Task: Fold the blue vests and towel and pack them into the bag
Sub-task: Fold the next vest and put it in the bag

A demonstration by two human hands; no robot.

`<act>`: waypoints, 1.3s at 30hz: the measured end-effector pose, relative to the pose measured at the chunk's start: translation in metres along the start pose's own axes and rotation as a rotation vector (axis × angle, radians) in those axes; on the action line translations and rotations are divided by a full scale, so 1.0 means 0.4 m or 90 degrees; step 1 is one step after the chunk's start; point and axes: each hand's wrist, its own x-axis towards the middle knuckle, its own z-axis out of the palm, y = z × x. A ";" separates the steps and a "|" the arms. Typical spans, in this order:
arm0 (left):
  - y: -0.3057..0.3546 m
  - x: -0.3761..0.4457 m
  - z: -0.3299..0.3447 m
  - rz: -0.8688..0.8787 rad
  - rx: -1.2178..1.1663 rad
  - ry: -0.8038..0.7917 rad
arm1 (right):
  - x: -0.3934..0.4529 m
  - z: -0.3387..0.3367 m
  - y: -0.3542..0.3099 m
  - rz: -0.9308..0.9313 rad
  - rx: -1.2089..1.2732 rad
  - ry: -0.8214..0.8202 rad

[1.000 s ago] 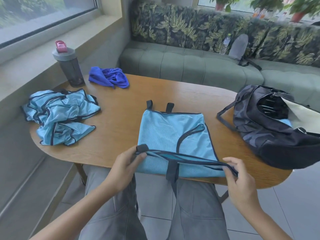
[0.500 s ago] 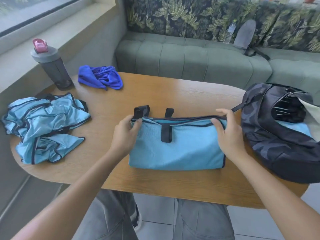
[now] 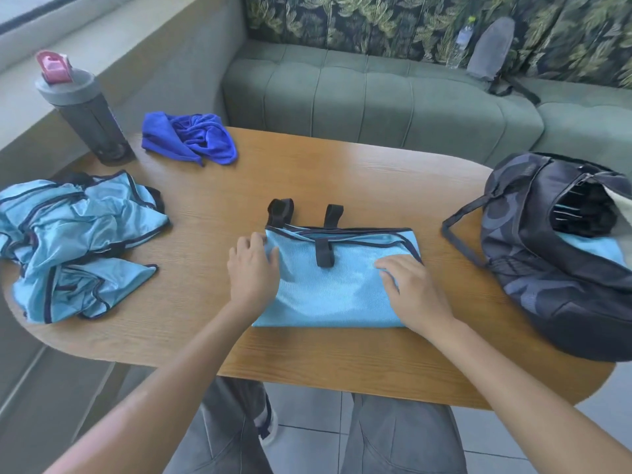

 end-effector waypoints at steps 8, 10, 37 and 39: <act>-0.009 0.031 0.015 0.074 -0.026 -0.010 | 0.113 0.052 -0.138 -0.095 0.026 -0.038; -0.019 0.038 0.010 0.031 -0.054 -0.003 | 0.160 0.057 -0.160 -0.109 0.014 -0.041; 0.083 0.059 -0.015 0.056 -0.064 0.004 | 0.237 -0.052 0.018 -0.053 -0.183 -0.077; 0.097 -0.035 0.005 0.142 0.001 0.050 | 0.211 -0.045 -0.001 -0.147 -0.091 -0.098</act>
